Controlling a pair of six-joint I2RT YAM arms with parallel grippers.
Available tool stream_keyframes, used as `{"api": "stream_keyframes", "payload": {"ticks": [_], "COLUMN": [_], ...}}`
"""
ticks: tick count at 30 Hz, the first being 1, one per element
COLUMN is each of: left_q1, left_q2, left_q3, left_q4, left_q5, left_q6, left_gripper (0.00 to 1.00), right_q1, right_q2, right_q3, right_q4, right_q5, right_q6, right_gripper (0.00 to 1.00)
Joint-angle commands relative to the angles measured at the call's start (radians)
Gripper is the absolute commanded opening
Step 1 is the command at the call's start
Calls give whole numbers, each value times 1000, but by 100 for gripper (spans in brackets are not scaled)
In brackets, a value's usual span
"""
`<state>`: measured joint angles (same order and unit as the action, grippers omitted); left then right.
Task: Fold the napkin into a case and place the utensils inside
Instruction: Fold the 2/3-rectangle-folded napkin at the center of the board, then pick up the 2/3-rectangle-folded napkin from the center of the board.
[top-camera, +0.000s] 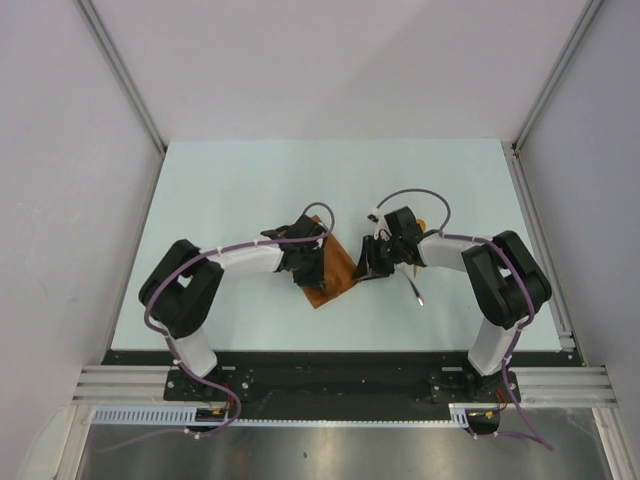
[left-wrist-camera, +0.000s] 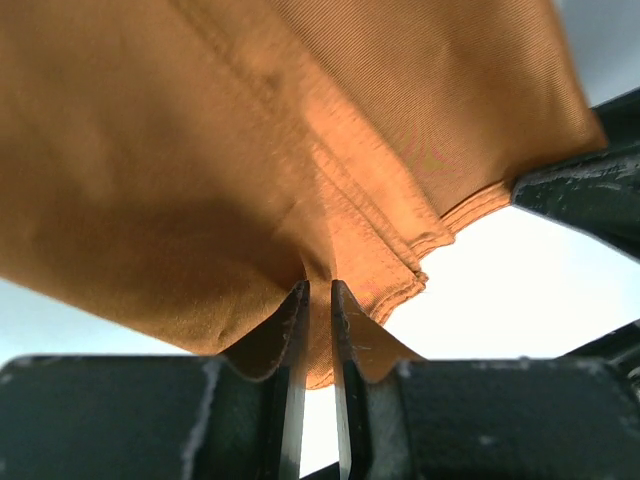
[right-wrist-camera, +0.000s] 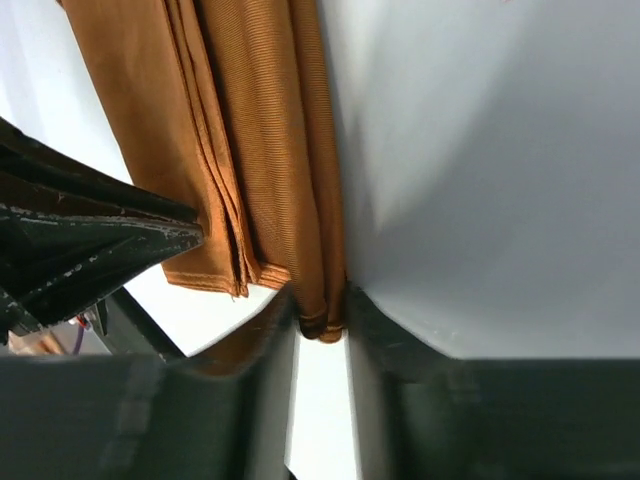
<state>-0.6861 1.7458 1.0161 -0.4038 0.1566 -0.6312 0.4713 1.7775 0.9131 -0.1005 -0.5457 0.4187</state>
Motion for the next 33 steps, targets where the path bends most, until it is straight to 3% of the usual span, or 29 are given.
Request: {"api": "stream_keyframes", "payload": {"ticks": [1, 6, 9, 11, 15, 21, 24, 29, 33], "left_q1": [-6, -7, -7, -4, 10, 45, 53, 53, 51], "left_q2": [-68, -111, -155, -190, -206, -92, 13, 148, 247], "left_q3": [-54, -122, -131, -113, -18, 209, 349, 504, 605], "left_q4": [26, 22, -7, -20, -72, -136, -199, -263, -345], "left_q5": [-14, -22, -29, -17, 3, 11, -29, -106, -147], "left_q6": [-21, -18, -12, -4, 24, 21, -11, -53, -61], "left_gripper": [18, 18, 19, 23, 45, 66, 68, 68, 70], "right_q1": [38, 131, 177, 175, 122, 84, 90, 119, 148], "right_q2": [-16, -93, -137, -151, -153, -136, -127, -105, -104], "right_q3": [-28, -91, -124, -134, -119, -109, -148, -169, -198], "right_q4": [65, 103, 148, 154, 131, 136, 202, 260, 306], "right_q5": [-17, 20, 52, 81, 78, 70, 61, 64, 82], "right_q6": [37, 124, 160, 169, 141, 144, 195, 224, 256], "right_gripper": [23, 14, 14, 19, 38, 53, 57, 55, 43]}}
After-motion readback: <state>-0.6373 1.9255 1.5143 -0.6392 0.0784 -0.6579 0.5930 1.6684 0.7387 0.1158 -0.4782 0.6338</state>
